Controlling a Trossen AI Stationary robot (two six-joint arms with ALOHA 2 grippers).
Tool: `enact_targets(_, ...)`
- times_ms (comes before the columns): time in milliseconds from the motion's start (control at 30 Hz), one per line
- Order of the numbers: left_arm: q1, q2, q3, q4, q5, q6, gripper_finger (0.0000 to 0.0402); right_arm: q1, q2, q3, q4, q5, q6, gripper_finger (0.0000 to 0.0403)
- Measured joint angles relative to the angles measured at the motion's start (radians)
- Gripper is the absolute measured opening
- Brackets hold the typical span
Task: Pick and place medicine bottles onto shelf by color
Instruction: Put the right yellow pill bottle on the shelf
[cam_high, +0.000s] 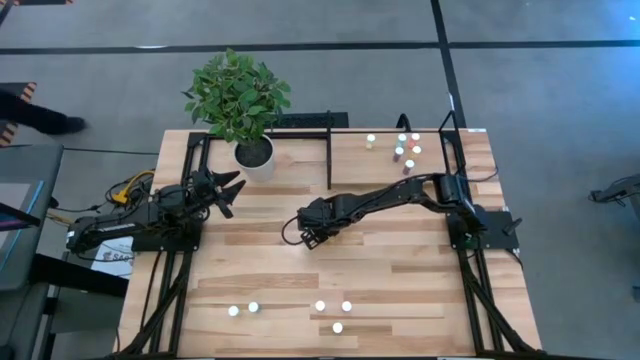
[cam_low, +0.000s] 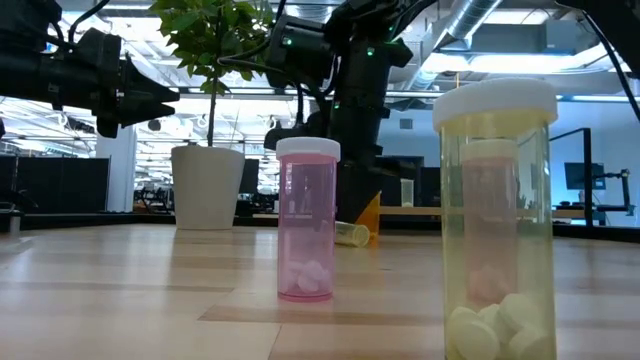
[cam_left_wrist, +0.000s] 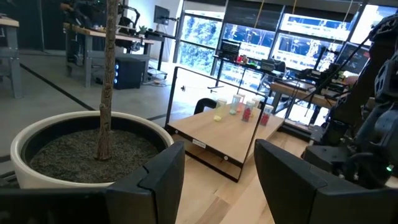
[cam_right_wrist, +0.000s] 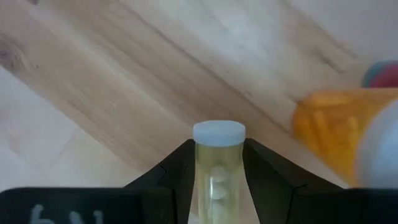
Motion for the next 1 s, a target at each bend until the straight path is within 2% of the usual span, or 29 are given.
enact_targets(467,0.0,0.0,0.0,0.0,0.0,0.0,0.0181,0.022,0.028,0.002,0.021,-0.003,-0.011,0.0159)
enact_targets(767,0.0,0.0,0.0,0.0,0.0,0.0,0.0181,0.039,0.028,0.001,0.036,-0.019,-0.024,0.0134)
enact_targets(1000,0.0,0.0,0.0,0.0,0.0,0.0,0.0181,0.044,0.022,0.0,0.038,-0.018,-0.026,0.0132)
